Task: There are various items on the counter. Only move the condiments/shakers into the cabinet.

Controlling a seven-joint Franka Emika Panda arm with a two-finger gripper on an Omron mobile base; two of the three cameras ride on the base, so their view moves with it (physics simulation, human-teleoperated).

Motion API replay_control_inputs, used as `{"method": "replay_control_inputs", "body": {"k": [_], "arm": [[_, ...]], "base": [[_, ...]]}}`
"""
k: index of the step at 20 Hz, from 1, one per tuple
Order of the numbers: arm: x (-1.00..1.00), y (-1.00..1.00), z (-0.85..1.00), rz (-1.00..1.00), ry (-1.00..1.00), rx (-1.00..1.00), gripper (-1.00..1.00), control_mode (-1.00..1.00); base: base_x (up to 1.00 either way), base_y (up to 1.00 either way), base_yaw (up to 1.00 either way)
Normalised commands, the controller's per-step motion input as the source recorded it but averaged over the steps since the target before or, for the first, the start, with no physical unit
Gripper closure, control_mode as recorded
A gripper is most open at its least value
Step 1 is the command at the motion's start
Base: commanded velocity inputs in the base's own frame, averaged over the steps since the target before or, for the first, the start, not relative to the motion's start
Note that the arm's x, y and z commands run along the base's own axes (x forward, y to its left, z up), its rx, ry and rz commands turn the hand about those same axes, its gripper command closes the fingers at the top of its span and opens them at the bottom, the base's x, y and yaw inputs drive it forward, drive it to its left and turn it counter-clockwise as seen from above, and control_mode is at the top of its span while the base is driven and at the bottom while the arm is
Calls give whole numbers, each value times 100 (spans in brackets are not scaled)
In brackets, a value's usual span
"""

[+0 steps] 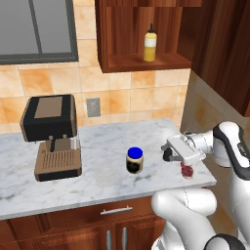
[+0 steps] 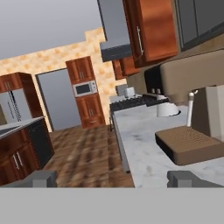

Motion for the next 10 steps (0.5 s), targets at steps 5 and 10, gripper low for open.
{"method": "replay_control_inputs", "body": {"k": [5,10], "arm": [[3,10,-14,0,0,0,-100,-100],[6,14,-5,0,1,0,-100,-100]], "base": [[0,0,0],[0,0,0]]}}
